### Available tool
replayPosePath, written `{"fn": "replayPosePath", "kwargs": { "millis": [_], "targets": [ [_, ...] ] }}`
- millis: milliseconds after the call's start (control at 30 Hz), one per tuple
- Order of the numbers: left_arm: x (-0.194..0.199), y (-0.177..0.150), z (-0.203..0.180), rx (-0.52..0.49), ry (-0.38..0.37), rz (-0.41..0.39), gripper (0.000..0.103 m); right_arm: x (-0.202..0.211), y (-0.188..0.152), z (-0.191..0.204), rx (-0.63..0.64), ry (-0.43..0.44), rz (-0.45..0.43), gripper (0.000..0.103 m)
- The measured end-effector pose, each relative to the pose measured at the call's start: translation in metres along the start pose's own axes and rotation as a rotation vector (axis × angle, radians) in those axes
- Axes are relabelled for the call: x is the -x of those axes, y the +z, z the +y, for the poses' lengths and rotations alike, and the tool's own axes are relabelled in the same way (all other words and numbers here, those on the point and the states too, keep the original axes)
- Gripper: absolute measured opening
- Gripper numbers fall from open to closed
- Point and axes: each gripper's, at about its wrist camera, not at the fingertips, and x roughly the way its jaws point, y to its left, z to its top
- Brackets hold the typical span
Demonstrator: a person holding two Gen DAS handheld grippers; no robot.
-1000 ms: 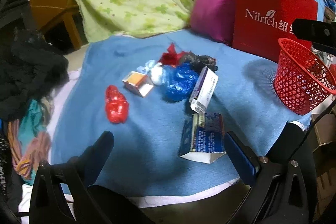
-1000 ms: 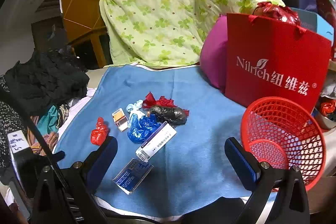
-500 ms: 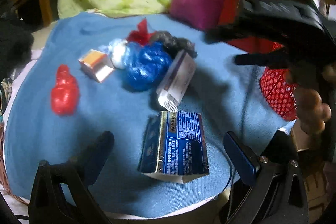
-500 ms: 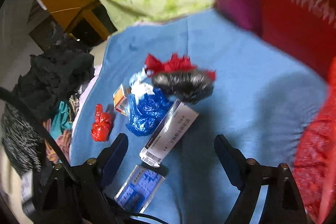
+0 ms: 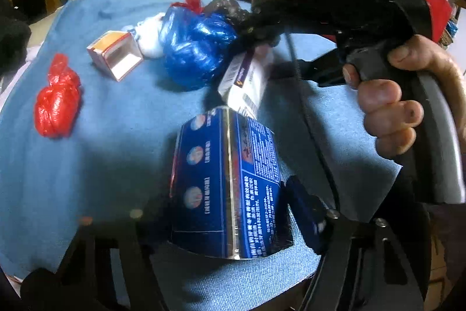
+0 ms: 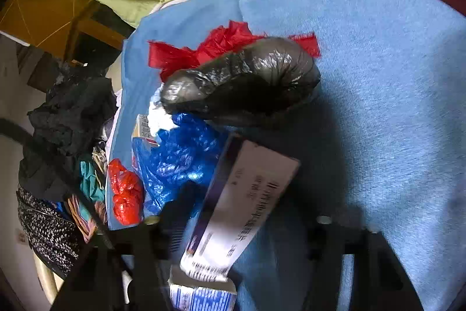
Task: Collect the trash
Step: 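Carry both boxes over the red mesh basket and open both tools, then move both open tools back over the blanket toward the bags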
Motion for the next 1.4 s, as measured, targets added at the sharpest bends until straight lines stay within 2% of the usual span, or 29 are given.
{"fn": "replayPosePath", "kwargs": {
  "millis": [33, 100, 133, 333, 567, 667, 767, 867, 967, 1100, 1200, 1233, 1267, 1300, 1400],
  "targets": [
    [0.001, -0.001, -0.001, -0.007, -0.010, -0.002, 0.063, 0.003, -0.002, 0.000, 0.003, -0.001, -0.010, 0.054],
    [0.005, -0.003, -0.003, -0.019, -0.032, -0.009, 0.049, 0.013, -0.006, 0.003, 0.028, -0.015, -0.045, 0.053],
    [0.007, -0.004, -0.004, -0.029, -0.027, -0.011, 0.047, 0.019, -0.007, 0.006, 0.043, -0.013, -0.065, 0.053],
    [0.017, -0.006, -0.005, -0.045, -0.006, -0.032, 0.046, 0.076, -0.018, 0.025, 0.130, -0.012, -0.199, 0.053],
    [0.057, 0.017, -0.014, -0.083, 0.014, -0.107, 0.046, 0.186, -0.049, 0.040, 0.242, 0.025, -0.387, 0.053],
    [0.083, 0.045, -0.041, -0.153, -0.019, -0.164, 0.046, 0.243, -0.061, 0.032, 0.248, 0.036, -0.491, 0.053],
    [0.096, 0.078, -0.080, -0.233, -0.070, -0.207, 0.047, 0.297, -0.073, 0.009, 0.223, 0.002, -0.574, 0.053],
    [0.103, 0.106, -0.128, -0.315, -0.133, -0.225, 0.047, 0.345, -0.085, -0.026, 0.176, -0.076, -0.643, 0.054],
    [0.099, 0.130, -0.185, -0.390, -0.188, -0.229, 0.047, 0.373, -0.092, -0.067, 0.093, -0.145, -0.675, 0.054],
    [0.081, 0.147, -0.245, -0.470, -0.205, -0.218, 0.050, 0.392, -0.105, -0.115, -0.007, -0.194, -0.692, 0.055],
    [0.063, 0.148, -0.283, -0.525, -0.179, -0.200, 0.056, 0.392, -0.110, -0.144, -0.060, -0.197, -0.673, 0.057],
    [0.056, 0.147, -0.293, -0.547, -0.160, -0.194, 0.062, 0.389, -0.109, -0.151, -0.073, -0.192, -0.663, 0.058],
    [0.050, 0.148, -0.300, -0.562, -0.144, -0.189, 0.069, 0.388, -0.110, -0.157, -0.086, -0.189, -0.656, 0.063],
    [0.043, 0.150, -0.303, -0.569, -0.132, -0.189, 0.071, 0.388, -0.111, -0.162, -0.096, -0.183, -0.653, 0.068],
    [0.040, 0.150, -0.305, -0.575, -0.118, -0.199, 0.071, 0.384, -0.111, -0.167, -0.099, -0.158, -0.655, 0.069]
  ]
}}
